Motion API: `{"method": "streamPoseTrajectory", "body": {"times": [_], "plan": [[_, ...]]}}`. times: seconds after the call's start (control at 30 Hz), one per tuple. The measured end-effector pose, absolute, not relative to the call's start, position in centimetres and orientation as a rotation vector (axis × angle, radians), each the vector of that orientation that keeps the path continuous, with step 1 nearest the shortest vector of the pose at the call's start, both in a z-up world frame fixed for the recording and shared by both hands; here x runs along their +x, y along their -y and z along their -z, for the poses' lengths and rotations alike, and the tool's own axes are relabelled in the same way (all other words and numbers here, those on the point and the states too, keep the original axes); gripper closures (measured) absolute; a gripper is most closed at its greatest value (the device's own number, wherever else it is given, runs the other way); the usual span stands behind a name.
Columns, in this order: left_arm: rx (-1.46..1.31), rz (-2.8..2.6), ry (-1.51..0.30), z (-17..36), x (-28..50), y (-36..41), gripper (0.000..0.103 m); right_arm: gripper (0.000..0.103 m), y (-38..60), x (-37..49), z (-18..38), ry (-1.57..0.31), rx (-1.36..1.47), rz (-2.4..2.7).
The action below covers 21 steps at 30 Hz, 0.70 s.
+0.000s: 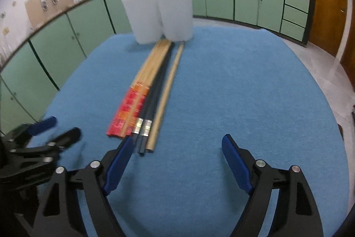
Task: Organize utensils
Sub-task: 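Move both open tools back down toward the chopsticks, then grasp the plain wooden chopstick with the right tool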
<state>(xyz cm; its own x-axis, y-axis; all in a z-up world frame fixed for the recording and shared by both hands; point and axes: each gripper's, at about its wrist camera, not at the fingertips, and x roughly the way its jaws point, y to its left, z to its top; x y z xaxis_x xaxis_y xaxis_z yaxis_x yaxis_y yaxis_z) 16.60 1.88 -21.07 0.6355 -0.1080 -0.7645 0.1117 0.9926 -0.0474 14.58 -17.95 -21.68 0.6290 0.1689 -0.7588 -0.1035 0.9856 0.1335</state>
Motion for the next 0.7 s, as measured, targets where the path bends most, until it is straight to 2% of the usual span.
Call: {"method": "streamPoseTrajectory", "body": {"times": [0.07, 0.3, 0.37, 0.57, 0.63, 0.7], "plan": [[0.011, 0.123, -0.878, 21.2, 16.6, -1.8, 0.019, 0.029, 18.4, 14.9, 22.0, -0.894, 0.088, -0.138], [0.016, 0.119, -0.877, 21.2, 16.8, -1.6, 0.019, 0.029, 19.9, 14.1, 21.8, -0.878, 0.116, -0.116], [0.017, 0.116, -0.874, 21.1, 16.8, -1.6, 0.019, 0.032, 19.3, 14.0, 21.6, -0.869, 0.132, -0.15], [0.025, 0.113, -0.875, 21.0, 16.8, -1.6, 0.018, 0.052, 17.0, 14.5, 22.1, -0.877, 0.063, -0.159], [0.029, 0.117, -0.879, 21.1, 16.9, -1.5, 0.018, 0.064, 16.9, 14.7, 22.0, -0.877, 0.06, -0.163], [0.029, 0.125, -0.883, 21.1, 16.9, -1.4, 0.017, 0.084, 17.0, 14.7, 22.1, -0.878, 0.065, -0.171]]}}
